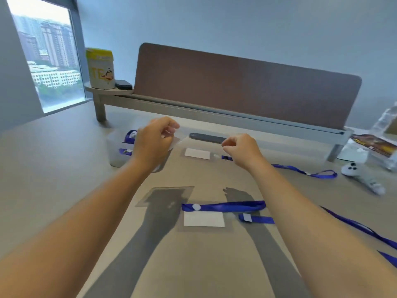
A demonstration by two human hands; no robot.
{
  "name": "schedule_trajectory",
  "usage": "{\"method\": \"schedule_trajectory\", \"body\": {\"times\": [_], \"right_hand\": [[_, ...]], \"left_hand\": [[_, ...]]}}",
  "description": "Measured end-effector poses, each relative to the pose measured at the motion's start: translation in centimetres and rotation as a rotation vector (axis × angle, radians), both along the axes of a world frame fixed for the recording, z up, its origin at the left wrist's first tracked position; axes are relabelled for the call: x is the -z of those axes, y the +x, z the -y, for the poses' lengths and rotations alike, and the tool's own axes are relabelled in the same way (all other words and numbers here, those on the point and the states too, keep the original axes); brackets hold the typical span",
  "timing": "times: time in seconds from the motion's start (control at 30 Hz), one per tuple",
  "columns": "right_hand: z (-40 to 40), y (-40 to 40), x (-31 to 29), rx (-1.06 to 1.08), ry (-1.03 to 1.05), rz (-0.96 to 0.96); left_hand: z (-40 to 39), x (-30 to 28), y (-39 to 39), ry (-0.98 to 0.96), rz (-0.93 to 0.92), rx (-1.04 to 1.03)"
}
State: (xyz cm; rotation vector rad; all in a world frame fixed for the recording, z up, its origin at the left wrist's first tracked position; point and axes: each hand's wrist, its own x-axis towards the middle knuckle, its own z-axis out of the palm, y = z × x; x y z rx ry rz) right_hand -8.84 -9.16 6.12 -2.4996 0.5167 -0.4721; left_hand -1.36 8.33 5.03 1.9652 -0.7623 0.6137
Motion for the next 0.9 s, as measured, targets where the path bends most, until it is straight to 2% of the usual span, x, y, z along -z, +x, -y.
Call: {"method": "schedule_trajectory", "body": {"times": [0.23, 0.4, 0.5, 0.67, 0.83, 0.9], "right_hand": [[7.8, -11.6, 3.0, 0.257, 0.066, -0.081], [12.2, -16.7, 5.6, 0.386, 0.083, -0.131], [14.0, -17.2, 7.4, 0.393, 0.093, -0.199], [15.1, -15.3, 9.9, 0.350, 0.064, -0.253], [15.5, -13.1, 11.6, 0.338, -0.155, -0.311], [15.7, -12.6, 11.7, 0.350, -0.129, -0.294]], "left_hand": [[8.0, 2.8, -7.7, 0.203, 0.167, 0.205], [12.9, 4.8, -10.0, 0.323, 0.274, 0.336], [15.0, 5.8, -10.5, 0.378, 0.322, 0.352], [17.0, 7.4, -9.8, 0.410, 0.281, 0.346], [17.9, 7.9, -9.3, 0.443, 0.239, 0.329], [18.2, 8.0, -9.2, 0.453, 0.205, 0.322]]}}
